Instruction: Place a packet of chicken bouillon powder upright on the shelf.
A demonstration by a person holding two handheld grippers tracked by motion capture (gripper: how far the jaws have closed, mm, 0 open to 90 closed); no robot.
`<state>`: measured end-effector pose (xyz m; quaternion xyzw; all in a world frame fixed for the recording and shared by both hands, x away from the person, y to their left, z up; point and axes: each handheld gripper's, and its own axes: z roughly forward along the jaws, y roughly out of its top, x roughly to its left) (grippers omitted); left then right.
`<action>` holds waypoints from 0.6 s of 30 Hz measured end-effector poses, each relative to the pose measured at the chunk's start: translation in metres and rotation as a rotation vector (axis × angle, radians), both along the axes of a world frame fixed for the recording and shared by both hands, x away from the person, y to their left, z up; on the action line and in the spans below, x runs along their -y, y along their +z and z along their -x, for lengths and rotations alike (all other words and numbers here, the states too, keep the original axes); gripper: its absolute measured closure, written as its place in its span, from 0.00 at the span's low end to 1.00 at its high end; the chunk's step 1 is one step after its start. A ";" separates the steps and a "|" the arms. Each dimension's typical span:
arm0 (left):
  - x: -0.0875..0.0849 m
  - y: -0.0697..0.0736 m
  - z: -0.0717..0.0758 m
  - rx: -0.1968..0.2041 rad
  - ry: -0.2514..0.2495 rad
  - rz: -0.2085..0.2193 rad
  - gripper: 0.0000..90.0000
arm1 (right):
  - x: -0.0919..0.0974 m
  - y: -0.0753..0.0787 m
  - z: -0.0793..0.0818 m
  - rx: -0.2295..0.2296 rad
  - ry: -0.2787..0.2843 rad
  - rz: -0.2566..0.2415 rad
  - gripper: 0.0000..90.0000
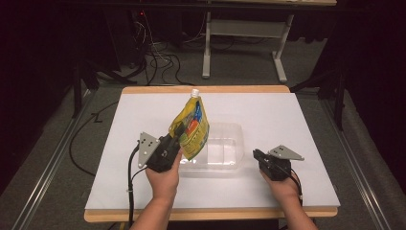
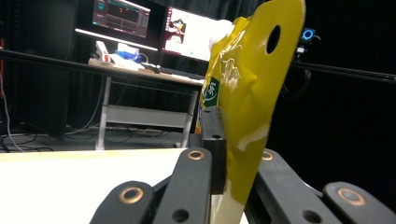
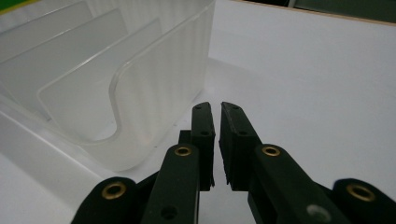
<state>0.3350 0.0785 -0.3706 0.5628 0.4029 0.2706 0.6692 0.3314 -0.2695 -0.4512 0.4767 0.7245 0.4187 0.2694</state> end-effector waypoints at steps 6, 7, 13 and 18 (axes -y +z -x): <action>0.011 -0.006 -0.004 -0.001 0.021 -0.018 1.00 | 0.003 0.000 0.001 0.001 -0.004 -0.004 0.95; 0.011 -0.007 -0.004 -0.002 0.024 -0.019 1.00 | 0.003 0.000 0.001 0.000 -0.006 -0.006 0.95; 0.011 -0.010 -0.005 -0.010 0.051 -0.011 1.00 | 0.003 0.000 0.000 0.001 -0.004 -0.003 0.95; 0.011 -0.013 -0.006 -0.007 0.074 -0.027 1.00 | 0.002 0.000 0.001 0.000 -0.002 0.000 0.95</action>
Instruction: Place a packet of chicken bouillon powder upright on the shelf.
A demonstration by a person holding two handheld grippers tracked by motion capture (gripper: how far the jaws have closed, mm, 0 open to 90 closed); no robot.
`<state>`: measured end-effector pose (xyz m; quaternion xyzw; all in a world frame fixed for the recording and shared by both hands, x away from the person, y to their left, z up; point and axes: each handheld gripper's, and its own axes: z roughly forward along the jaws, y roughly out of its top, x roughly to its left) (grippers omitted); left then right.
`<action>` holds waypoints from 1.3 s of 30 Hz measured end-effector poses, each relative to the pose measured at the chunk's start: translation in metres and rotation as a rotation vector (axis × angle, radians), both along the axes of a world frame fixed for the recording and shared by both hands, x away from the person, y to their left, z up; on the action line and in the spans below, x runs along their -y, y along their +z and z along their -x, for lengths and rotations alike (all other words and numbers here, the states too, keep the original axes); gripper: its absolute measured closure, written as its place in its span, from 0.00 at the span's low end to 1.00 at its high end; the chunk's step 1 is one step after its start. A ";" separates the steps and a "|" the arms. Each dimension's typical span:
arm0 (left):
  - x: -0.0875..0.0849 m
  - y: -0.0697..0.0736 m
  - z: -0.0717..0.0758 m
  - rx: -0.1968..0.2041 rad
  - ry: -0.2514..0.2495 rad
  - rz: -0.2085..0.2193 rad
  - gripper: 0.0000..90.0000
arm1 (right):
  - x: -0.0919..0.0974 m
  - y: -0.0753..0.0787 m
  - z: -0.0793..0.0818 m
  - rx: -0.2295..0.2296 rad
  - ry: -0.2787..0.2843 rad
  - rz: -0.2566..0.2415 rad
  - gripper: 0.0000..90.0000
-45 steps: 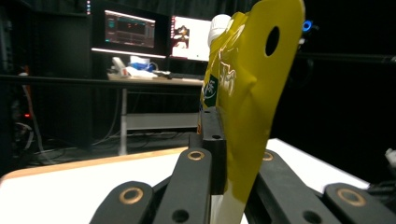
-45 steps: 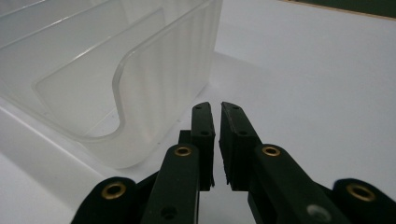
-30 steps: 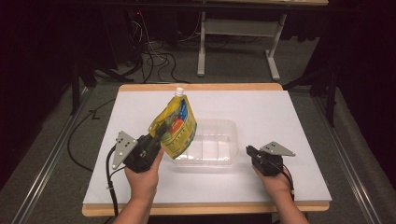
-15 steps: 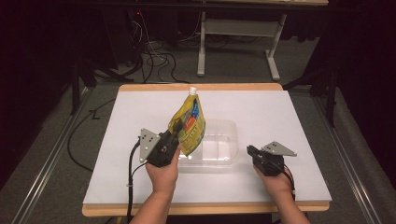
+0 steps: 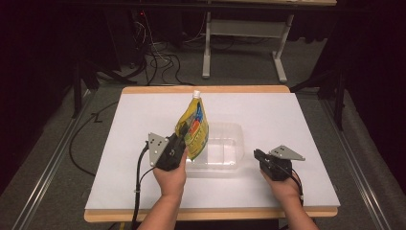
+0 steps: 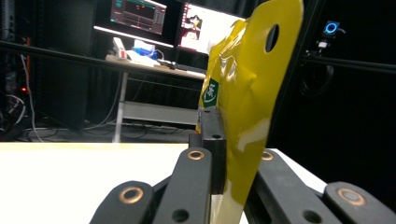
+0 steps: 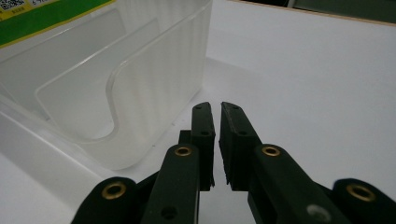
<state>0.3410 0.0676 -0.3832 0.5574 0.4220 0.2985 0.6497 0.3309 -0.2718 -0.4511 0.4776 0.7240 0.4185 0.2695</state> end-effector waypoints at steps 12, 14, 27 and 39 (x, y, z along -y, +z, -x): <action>0.002 -0.002 0.004 0.036 0.047 -0.096 1.00 | 0.000 -0.001 0.000 -0.004 -0.002 -0.001 0.95; 0.006 -0.001 0.005 0.049 0.054 -0.127 1.00 | 0.000 -0.001 -0.001 -0.002 0.001 0.005 0.95; 0.018 -0.004 0.003 0.050 0.050 -0.213 1.00 | 0.001 0.000 0.000 -0.003 -0.002 0.000 0.95; 0.025 -0.010 -0.003 0.032 0.014 -0.192 1.00 | 0.002 -0.001 0.000 -0.003 -0.001 0.001 0.95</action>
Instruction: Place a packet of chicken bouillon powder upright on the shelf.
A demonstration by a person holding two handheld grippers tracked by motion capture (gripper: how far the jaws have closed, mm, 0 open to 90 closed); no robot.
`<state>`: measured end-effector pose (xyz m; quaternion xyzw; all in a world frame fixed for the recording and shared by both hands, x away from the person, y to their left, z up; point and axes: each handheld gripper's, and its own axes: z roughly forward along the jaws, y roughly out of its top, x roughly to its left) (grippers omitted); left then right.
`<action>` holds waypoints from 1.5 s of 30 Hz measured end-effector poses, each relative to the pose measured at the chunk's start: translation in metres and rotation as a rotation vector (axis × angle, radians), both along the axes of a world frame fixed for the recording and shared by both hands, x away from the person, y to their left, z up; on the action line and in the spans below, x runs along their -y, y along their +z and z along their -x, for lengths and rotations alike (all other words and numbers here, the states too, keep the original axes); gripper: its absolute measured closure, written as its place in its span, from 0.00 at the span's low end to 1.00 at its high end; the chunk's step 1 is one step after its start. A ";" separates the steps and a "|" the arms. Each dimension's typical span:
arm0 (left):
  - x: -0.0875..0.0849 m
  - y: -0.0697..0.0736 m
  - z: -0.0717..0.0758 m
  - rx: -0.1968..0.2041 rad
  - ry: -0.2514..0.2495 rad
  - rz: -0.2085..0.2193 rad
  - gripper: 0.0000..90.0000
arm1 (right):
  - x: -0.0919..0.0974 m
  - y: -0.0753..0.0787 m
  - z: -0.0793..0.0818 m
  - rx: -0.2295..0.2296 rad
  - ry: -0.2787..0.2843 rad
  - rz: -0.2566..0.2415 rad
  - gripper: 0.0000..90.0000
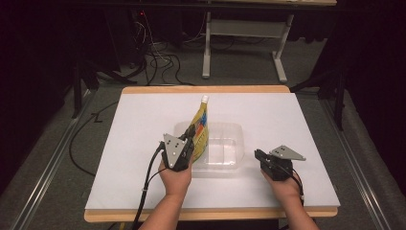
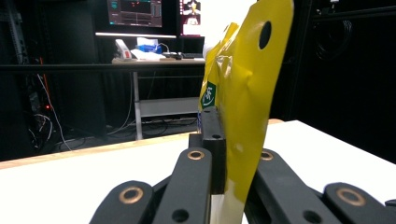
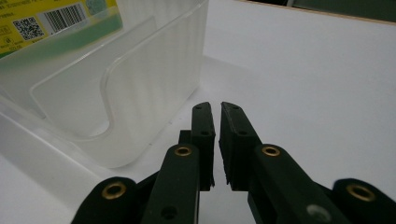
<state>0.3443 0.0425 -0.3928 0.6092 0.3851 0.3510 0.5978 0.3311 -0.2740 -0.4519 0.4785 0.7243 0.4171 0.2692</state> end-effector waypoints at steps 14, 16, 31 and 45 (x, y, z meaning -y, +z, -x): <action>0.004 -0.007 0.002 0.009 -0.022 -0.005 1.00 | 0.000 0.000 0.000 0.001 0.000 -0.001 0.95; 0.003 -0.008 0.002 0.008 -0.024 -0.008 1.00 | 0.000 0.000 0.000 0.001 0.000 -0.001 0.95; -0.002 -0.013 0.004 0.005 -0.049 -0.003 0.97 | -0.002 0.000 0.000 -0.001 0.001 0.003 0.95; -0.003 -0.015 -0.001 -0.030 -0.071 0.001 0.82 | 0.000 0.000 0.001 0.002 -0.001 0.001 0.94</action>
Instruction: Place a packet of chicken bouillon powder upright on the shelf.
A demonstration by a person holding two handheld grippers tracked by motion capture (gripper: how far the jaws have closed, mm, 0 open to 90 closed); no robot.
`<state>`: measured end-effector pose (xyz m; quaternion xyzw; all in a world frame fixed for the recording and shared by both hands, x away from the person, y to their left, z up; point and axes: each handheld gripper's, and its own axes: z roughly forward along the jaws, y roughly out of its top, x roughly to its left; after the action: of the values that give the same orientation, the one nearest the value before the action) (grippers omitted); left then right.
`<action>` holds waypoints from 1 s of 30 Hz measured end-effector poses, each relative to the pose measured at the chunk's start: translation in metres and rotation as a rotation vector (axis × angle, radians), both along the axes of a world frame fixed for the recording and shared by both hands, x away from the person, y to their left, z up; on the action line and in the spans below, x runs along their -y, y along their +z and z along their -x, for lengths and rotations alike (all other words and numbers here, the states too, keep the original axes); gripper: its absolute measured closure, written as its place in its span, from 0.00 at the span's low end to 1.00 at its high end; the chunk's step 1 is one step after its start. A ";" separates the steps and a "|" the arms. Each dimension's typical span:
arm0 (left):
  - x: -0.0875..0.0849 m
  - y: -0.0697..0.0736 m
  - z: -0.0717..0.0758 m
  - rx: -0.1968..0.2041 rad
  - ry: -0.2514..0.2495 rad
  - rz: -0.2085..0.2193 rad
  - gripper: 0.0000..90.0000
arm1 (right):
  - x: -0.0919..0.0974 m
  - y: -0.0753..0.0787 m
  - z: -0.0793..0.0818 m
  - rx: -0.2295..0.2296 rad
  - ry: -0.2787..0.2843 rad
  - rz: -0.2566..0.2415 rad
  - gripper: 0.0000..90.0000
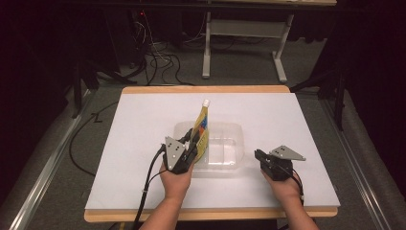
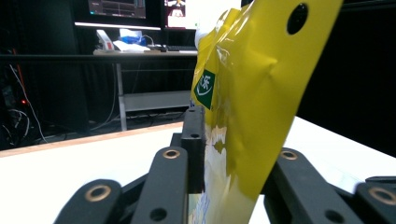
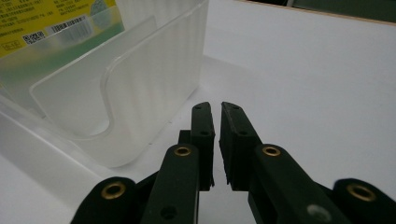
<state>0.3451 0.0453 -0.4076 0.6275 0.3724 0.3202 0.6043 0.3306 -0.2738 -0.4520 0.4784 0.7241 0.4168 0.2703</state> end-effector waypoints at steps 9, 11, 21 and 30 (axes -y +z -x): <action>-0.001 0.001 -0.005 -0.036 -0.024 -0.007 0.68 | -0.001 -0.001 -0.001 -0.005 0.004 0.003 0.93; -0.001 0.002 -0.006 -0.036 -0.025 -0.010 0.67 | -0.001 -0.001 -0.001 -0.005 0.004 0.002 0.93; -0.004 0.012 -0.009 -0.065 -0.066 -0.048 0.45 | -0.001 -0.001 -0.001 -0.008 0.015 -0.003 0.89; -0.018 0.022 -0.009 -0.120 -0.141 -0.099 0.17 | -0.001 -0.002 -0.001 -0.011 0.019 -0.009 0.84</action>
<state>0.3537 0.0634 -0.3858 0.6993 0.3465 0.2565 0.5702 0.3318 -0.2728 -0.4537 0.4752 0.7281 0.4201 0.2600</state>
